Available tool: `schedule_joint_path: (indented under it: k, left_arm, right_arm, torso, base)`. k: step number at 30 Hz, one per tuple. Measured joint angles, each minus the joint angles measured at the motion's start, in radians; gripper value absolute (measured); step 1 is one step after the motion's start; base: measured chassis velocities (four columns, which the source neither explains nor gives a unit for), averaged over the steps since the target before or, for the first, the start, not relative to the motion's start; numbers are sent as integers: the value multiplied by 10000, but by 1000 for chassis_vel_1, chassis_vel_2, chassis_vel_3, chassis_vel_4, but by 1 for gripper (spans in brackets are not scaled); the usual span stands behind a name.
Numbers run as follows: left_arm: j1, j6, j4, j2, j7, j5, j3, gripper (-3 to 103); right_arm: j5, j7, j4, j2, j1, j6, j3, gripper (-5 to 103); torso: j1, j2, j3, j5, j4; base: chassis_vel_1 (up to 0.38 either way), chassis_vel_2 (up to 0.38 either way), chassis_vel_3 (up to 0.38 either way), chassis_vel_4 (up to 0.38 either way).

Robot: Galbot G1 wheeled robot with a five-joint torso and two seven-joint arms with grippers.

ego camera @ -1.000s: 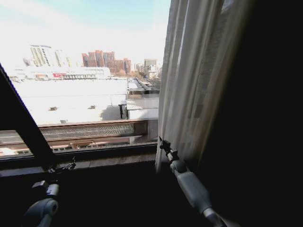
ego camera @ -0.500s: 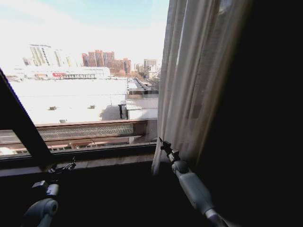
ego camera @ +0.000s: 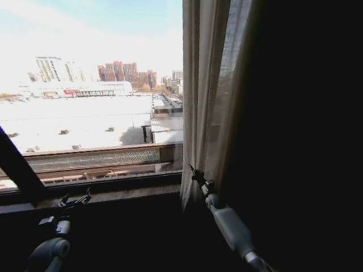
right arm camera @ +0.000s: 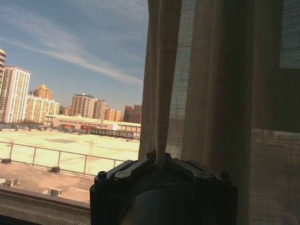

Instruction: Open the curtains by pulling them apart, changing their state from closed to fully open.

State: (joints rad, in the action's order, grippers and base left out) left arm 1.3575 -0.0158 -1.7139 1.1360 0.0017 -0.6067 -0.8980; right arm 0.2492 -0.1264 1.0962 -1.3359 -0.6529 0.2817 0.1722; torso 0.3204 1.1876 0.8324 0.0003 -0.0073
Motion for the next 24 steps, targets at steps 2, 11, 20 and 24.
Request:
schedule_joint_path:
  k: [2,11,20,24]
  left_arm:
    - [1,0,1,0,-5,0,0,100]
    - [0,0,0,-1,-6,0,-4,100]
    - [0,0,1,-1,-5,0,-3,100]
    - [0,0,0,-1,-4,0,-3,100]
  right_arm:
    - [-12,107,25,-7,-4,46,-6,0]
    - [-283,66,106,-29,-26,69,89,0]
    - [-321,88,-95,46,-37,-92,256,0]
    - [-447,404,-10,69,-62,-93,235,0]
  torso:
    - [0,0,0,-10,6]
    - [1,-1,1,1,-5]
    - [0,0,0,-3,1]
    - [-1,0,0,-1,0]
  base:
    - [0,0,0,0]
    - [19,19,-11,-8]
    - [0,0,0,0]
    - [-22,32,23,-25]
